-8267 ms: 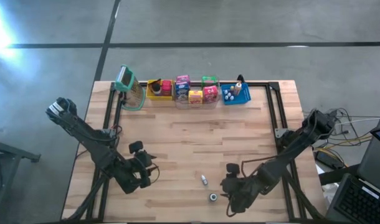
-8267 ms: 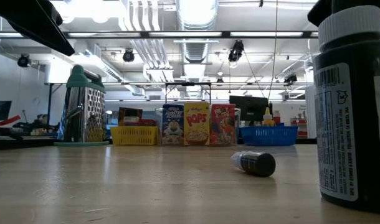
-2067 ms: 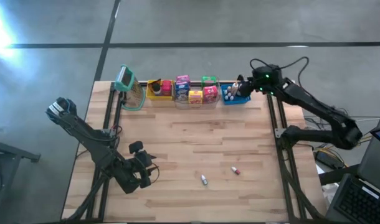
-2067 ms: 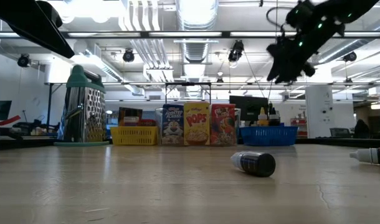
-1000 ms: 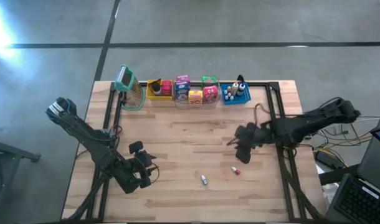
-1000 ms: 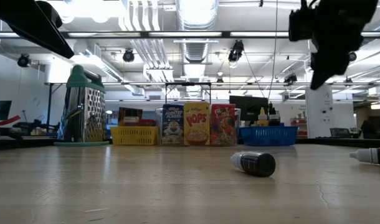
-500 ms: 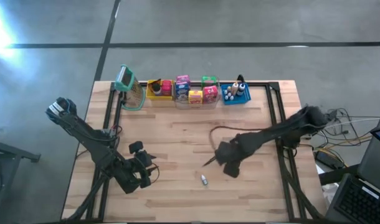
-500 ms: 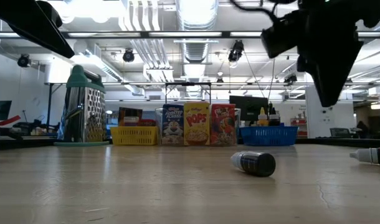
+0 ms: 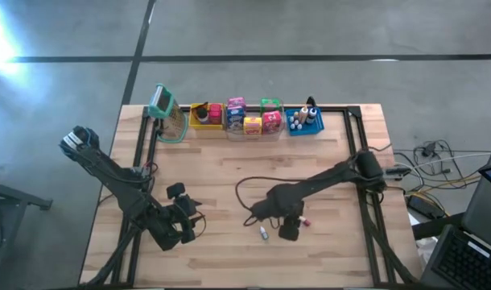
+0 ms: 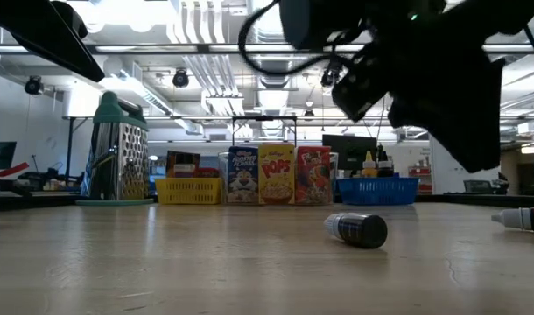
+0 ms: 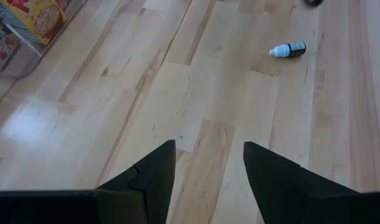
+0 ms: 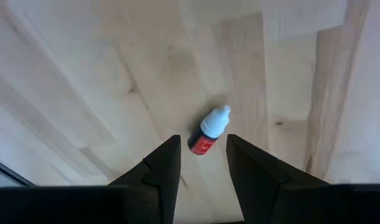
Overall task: Pick & Place Kitchen Items
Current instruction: Put the purple bottle into the blue bin
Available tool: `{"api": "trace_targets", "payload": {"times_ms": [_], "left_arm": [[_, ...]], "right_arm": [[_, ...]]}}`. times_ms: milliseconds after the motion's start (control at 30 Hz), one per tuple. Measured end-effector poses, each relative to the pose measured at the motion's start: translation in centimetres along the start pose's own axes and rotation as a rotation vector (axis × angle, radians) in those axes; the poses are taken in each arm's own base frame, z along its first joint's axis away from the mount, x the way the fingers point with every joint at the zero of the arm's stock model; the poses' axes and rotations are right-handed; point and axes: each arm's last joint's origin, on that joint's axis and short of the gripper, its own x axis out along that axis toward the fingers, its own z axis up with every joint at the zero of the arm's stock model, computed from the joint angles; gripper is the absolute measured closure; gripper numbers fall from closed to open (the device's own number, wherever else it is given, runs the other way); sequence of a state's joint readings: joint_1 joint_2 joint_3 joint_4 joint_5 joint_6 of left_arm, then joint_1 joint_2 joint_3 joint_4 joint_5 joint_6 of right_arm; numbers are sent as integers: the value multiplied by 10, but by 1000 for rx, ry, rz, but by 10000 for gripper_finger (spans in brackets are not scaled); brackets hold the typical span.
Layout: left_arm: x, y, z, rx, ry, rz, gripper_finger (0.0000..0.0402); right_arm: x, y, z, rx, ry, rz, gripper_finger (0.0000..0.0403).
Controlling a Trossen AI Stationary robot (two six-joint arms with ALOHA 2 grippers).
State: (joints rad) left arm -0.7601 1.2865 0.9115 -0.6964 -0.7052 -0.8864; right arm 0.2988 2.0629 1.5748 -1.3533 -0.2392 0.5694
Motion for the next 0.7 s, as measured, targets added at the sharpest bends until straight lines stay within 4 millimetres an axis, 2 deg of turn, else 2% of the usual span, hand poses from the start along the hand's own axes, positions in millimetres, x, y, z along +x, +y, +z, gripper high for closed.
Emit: {"api": "trace_targets", "payload": {"times_ms": [233, 467, 700], "left_arm": [[0, 0, 0, 0, 0, 0, 206], [0, 0, 0, -1, 3, -2, 206], [0, 0, 0, -1, 3, -2, 206]], "right_arm": [[7, -14, 13, 72, 90, -15, 285], [5, -28, 20, 165, 110, 22, 259], [14, -39, 22, 266, 200, 110, 244]]}}
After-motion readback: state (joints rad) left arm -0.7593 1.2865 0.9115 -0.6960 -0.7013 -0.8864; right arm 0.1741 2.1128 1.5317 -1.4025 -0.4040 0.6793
